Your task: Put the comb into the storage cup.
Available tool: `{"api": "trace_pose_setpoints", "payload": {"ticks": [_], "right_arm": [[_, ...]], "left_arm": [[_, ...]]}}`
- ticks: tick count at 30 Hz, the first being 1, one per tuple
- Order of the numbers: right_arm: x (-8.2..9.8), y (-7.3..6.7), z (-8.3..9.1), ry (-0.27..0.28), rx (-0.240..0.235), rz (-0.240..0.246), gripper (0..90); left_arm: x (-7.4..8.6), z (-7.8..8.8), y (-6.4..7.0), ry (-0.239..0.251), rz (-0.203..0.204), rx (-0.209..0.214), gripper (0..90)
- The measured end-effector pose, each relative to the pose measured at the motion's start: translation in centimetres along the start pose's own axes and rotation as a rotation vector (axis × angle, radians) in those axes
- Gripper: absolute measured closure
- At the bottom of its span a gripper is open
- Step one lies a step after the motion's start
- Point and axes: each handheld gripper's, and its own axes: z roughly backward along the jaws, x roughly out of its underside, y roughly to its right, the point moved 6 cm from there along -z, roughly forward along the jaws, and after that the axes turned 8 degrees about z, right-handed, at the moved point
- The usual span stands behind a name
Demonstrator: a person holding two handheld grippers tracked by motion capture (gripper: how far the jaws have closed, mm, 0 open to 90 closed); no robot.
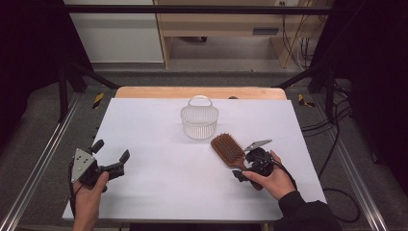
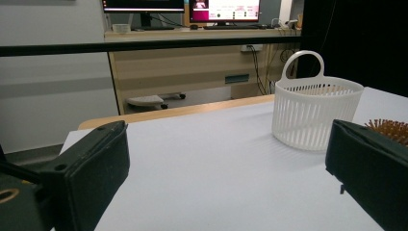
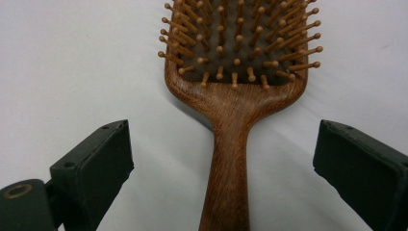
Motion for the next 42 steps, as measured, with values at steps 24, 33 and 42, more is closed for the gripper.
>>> {"api": "trace_pose_setpoints", "payload": {"ticks": [24, 33, 42], "right_arm": [[0.0, 0.0, -1.3, -0.081, 0.012, 0.0, 26.9], [-0.1, 0.4, -1.1, -0.113, 0.03, 0.014, 52.9], [-0.2, 0.3, -1.1, -0.165, 0.046, 0.04, 65.0]], "left_arm": [[0.0, 0.0, 0.0, 0.0, -0.007, 0.002, 1.8], [0.0, -0.1, 0.1, -0.002, -0.007, 0.004, 1.8], [0.1, -0.1, 0.2, -0.005, -0.005, 0.006, 1.8]]}}
